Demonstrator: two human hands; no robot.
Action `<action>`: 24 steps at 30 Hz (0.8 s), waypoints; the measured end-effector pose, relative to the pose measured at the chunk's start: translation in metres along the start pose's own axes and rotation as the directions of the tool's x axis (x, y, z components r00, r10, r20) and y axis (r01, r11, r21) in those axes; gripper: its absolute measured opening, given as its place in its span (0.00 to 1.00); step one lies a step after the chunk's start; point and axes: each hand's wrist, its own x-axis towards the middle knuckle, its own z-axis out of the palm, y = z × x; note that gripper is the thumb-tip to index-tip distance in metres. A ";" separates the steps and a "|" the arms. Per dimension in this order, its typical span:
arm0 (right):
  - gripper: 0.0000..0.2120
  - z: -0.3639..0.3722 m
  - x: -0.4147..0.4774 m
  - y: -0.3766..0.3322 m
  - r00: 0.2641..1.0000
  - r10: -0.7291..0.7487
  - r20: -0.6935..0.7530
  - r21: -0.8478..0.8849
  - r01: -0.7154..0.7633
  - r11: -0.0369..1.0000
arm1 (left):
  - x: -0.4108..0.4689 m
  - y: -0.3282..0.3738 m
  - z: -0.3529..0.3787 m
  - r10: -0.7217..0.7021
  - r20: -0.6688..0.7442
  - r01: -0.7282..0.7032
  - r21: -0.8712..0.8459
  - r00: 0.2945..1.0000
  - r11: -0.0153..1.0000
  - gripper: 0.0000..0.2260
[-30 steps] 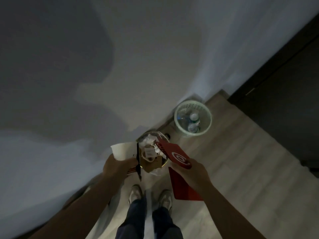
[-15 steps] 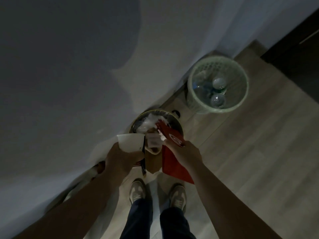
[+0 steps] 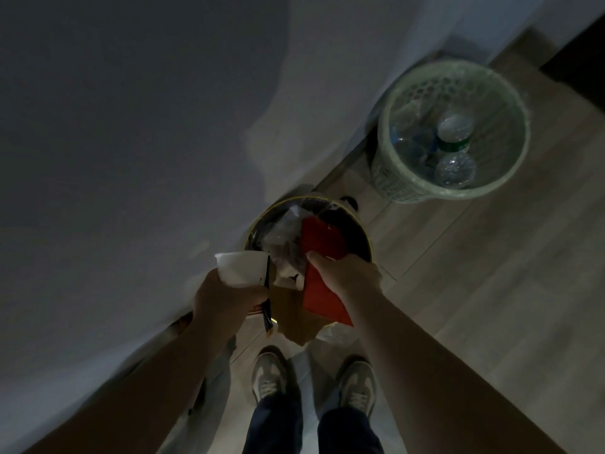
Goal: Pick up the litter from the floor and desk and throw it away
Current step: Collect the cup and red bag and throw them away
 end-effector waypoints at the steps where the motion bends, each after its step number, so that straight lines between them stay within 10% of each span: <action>1: 0.48 0.005 0.000 0.000 1.000 -0.012 -0.024 -0.022 0.011 1.000 | 0.003 -0.002 0.001 -0.001 -0.003 0.001 0.007 1.000 1.000 0.26; 14: 0.34 0.013 -0.013 0.067 0.893 -0.426 -0.147 -0.128 0.410 0.903 | 0.026 0.010 0.019 -0.006 0.031 0.004 0.070 1.000 0.998 0.28; 24: 0.32 -0.019 -0.024 0.076 0.905 -0.401 -0.145 -0.025 0.402 0.915 | 0.057 0.046 0.066 -0.119 0.153 0.092 0.175 0.981 0.980 0.43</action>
